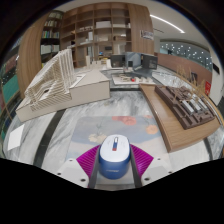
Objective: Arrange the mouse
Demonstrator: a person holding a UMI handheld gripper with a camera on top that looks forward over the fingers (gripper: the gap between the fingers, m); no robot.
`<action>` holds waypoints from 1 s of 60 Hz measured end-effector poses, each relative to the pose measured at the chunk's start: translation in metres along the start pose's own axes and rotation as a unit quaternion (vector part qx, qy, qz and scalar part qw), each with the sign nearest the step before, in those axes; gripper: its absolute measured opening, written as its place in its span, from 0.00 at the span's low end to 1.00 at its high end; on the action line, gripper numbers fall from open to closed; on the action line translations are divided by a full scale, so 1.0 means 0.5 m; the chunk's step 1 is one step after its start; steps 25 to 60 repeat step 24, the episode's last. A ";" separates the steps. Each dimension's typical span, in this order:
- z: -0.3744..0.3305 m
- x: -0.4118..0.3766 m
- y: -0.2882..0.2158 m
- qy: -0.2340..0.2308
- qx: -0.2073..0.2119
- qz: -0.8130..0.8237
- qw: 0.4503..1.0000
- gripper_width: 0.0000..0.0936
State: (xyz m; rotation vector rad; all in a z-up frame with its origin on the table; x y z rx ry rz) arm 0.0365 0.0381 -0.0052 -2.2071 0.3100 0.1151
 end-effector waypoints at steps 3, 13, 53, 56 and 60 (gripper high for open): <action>-0.004 -0.002 0.001 -0.007 -0.010 0.001 1.000 0.64; -0.085 -0.023 -0.001 -0.038 -0.003 -0.012 0.999 0.90; -0.255 -0.063 0.017 -0.081 0.011 0.010 0.997 0.89; -0.255 -0.063 0.017 -0.081 0.011 0.010 0.997 0.89; -0.255 -0.063 0.017 -0.081 0.011 0.010 0.997 0.89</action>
Point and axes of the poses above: the point between the fingertips, and its own axes, seen from behind it with the camera up: x to the right, y down, z forward, the way the camera looks, the point moved 1 cm from there along -z, backward, against the way the camera looks, and after that the axes turned 12 degrees about z, right-handed, at the moved point
